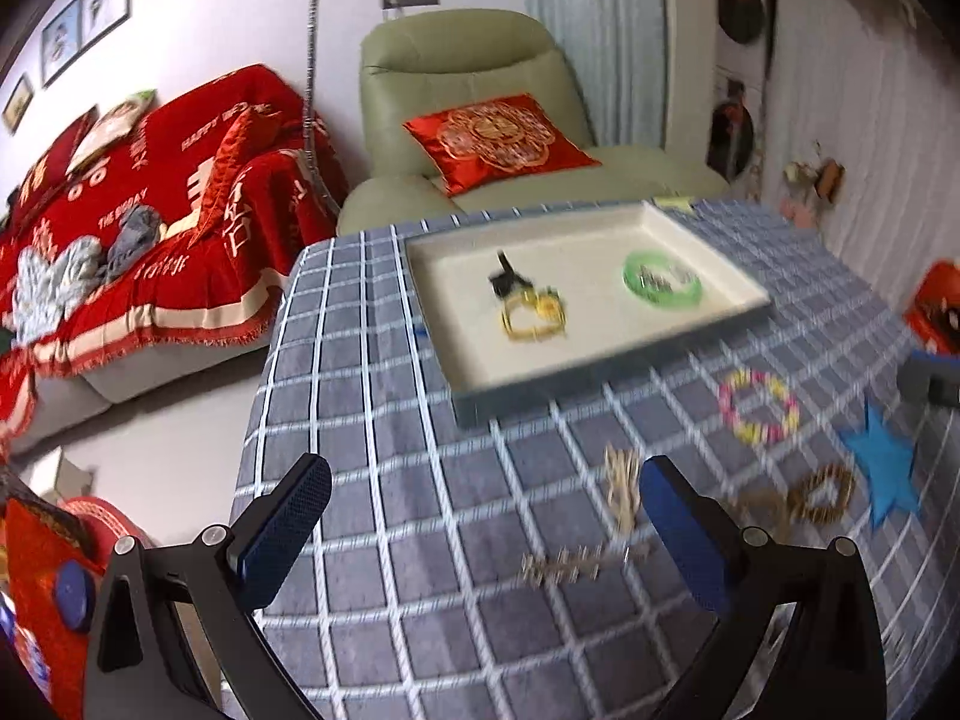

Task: Organize jewelry
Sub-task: 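Move both open tools back over the remaining jewelry, then grasp the silver barrette with left tool while right tool grasps brown bead bracelet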

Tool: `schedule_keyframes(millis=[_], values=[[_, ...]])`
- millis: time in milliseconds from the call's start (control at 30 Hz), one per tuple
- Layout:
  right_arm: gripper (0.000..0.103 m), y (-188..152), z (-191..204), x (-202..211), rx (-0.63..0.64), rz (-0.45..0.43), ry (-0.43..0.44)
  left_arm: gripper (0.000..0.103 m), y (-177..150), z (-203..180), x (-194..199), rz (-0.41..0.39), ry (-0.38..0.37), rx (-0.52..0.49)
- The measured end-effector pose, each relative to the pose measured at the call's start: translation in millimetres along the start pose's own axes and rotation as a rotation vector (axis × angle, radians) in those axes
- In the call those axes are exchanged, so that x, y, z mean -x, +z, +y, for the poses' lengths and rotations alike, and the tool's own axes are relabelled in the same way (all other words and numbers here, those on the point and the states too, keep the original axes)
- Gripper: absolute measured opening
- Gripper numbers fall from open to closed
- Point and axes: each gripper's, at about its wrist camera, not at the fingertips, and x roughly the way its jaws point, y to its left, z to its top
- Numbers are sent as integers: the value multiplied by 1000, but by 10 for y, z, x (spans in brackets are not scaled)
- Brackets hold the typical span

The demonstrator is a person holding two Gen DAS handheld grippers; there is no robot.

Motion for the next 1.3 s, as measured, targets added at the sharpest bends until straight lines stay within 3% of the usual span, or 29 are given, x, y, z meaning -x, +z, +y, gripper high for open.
schedule_keyframes(millis=[133,367,767,900,1000,1100,1167,1233,1300], values=[[86,-146,-26,-77,17,47,-12,103,-143,-62,-6,11,-19,-75],[86,-360,-30,-260,124,118,-91,103,-201,-141,-80,28,-116,-178],[86,-401,-175,-440,109,165,-147,102,-184,-240,-286,72,-186,-277],[76,-410,-145,-513,127,180,-148,102,-183,-275,-305,74,-222,-330],[71,-391,-112,-544,145,176,-149,91,-206,-359,-321,88,-250,-404],[63,-375,-80,-597,166,191,-149,89,-226,-414,-346,109,-284,-453],[62,-374,-66,-617,176,194,-145,77,-246,-452,-363,127,-305,-483],[62,-366,-46,-637,189,197,-148,74,-247,-467,-346,136,-330,-484],[57,-364,-24,-645,198,196,-151,62,-253,-475,-342,143,-355,-478]])
